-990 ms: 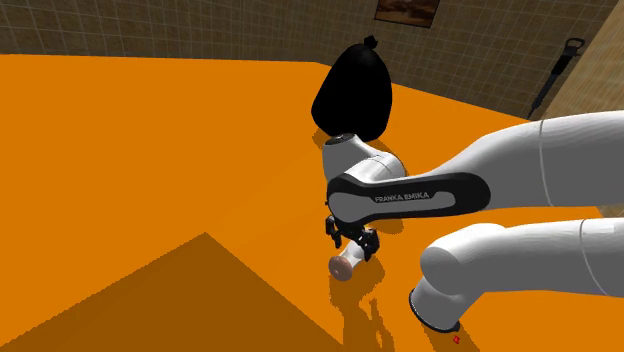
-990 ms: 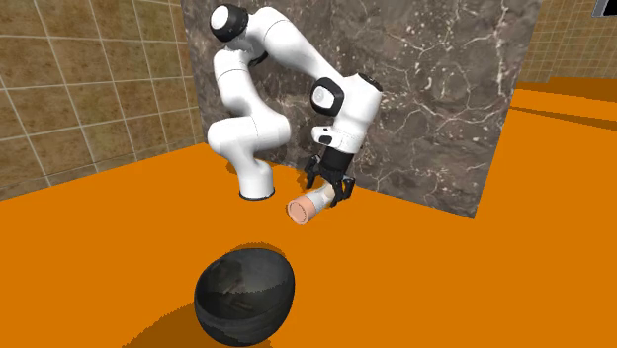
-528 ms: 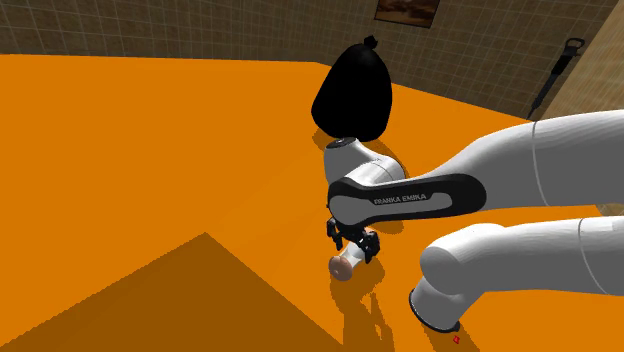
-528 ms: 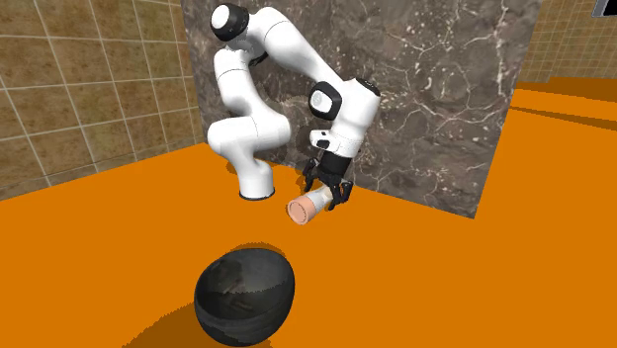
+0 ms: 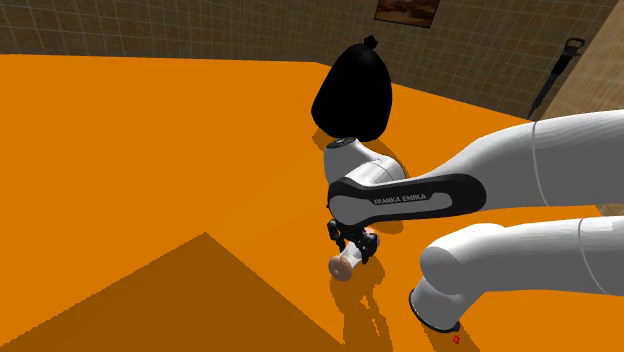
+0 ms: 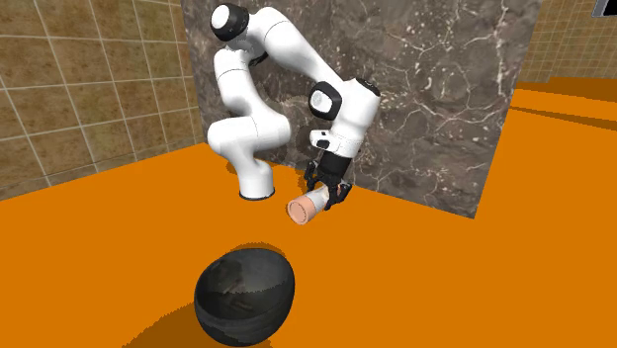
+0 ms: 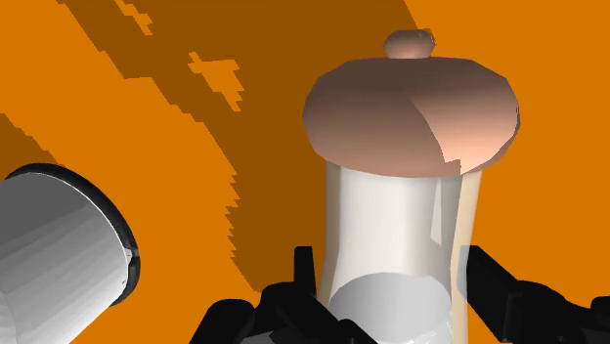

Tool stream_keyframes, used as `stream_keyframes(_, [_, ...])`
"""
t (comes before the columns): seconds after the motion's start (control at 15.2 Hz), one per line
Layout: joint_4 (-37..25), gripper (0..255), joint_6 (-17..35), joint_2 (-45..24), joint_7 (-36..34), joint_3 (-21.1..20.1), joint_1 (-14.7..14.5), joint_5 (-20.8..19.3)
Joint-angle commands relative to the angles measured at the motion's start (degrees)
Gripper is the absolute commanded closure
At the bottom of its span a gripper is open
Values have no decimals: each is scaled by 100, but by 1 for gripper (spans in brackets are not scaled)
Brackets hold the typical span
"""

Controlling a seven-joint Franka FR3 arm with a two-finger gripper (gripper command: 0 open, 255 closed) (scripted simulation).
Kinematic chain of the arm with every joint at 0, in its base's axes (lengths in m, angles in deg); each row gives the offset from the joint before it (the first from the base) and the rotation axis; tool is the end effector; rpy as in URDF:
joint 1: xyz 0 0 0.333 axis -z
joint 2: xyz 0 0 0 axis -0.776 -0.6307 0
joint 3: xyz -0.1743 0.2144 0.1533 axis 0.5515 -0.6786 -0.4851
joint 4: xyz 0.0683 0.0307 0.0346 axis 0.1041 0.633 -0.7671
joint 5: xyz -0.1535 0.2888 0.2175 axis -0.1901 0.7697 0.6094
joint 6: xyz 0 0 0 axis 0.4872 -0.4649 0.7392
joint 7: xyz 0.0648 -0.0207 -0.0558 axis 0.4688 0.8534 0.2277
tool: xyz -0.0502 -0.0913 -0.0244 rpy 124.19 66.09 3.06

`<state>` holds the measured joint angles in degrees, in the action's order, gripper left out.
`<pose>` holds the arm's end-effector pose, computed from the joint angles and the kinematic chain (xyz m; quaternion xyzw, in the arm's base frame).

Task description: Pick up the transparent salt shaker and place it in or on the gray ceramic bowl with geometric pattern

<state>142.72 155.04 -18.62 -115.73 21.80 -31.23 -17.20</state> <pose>0.2707 0.0735 0.3167 0.7061 -0.6875 -0.0411 0.1647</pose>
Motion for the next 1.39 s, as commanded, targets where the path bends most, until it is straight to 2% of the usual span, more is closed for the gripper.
stream_keyframes(0.0, [0, 255, 0, 0, 0, 0, 0, 0])
stream_keyframes(0.13, [0, 255, 0, 1, 0, 0, 0, 0])
stream_keyframes(1.32, [-933, 255, -1687, 745, 130, 818, -121, -552])
